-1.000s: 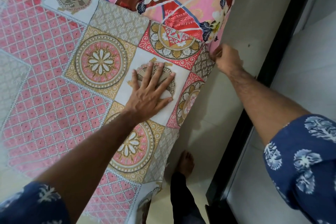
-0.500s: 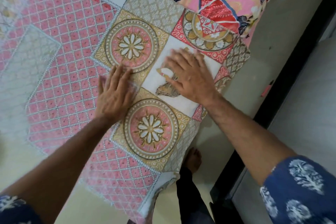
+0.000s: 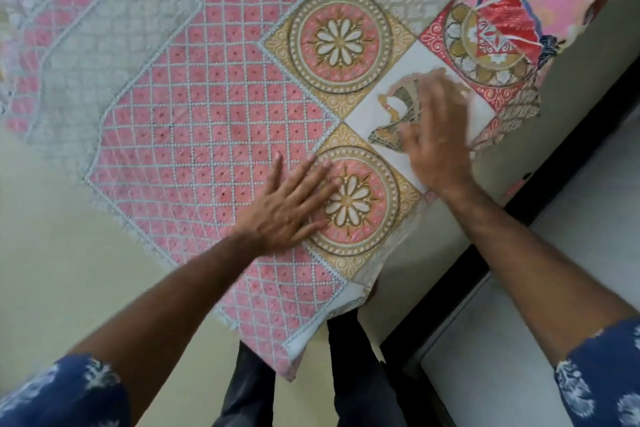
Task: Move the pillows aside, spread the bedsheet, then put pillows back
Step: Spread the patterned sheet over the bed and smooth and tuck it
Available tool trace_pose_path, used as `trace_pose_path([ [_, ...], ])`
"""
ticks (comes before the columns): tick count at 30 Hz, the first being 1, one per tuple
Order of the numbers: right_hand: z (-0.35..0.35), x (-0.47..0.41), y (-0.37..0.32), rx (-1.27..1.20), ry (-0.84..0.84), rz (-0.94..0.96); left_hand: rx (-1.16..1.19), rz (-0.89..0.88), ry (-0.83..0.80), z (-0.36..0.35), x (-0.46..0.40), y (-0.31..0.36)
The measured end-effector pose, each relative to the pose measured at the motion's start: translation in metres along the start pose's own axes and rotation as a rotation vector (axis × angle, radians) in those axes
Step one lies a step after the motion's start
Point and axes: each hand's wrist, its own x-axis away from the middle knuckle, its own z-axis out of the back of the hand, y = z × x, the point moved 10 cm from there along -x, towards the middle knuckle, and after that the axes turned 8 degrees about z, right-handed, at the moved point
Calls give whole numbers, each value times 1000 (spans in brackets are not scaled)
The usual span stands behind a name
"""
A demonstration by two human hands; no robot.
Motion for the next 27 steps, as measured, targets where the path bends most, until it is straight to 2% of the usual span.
trace_pose_path([
  [1,-11,3,-39,-5,-98,200,-1,-66,-2,-2,10,14],
  [3,-34,24,-96,84,-271,458,10,-196,-17,-7,34,38],
  [8,-60,144,-142,208,-464,852,5,-465,-28,-19,109,47],
  [10,-59,189,-146,212,-552,1022,3,-389,25,-9,120,24],
  [12,-53,222,-149,158,-631,1210,26,-150,67,3,114,-12],
  [14,-46,233,-155,95,-668,1316,70,129,56,6,108,-56],
  [16,-37,213,-175,29,-554,1267,116,277,-10,-4,111,-83],
  [17,-33,190,-187,15,-465,1178,91,267,-34,-10,113,-84],
  [20,-30,110,-209,100,-300,746,-16,-5,-107,-25,129,-46],
  [23,-49,81,-204,158,-344,282,-44,-237,-148,-28,162,-15],
  [25,-72,114,-218,217,-421,258,-74,-272,-154,-29,182,-17],
  [27,-86,158,-241,254,-480,380,-103,-210,-153,-32,192,-34],
])
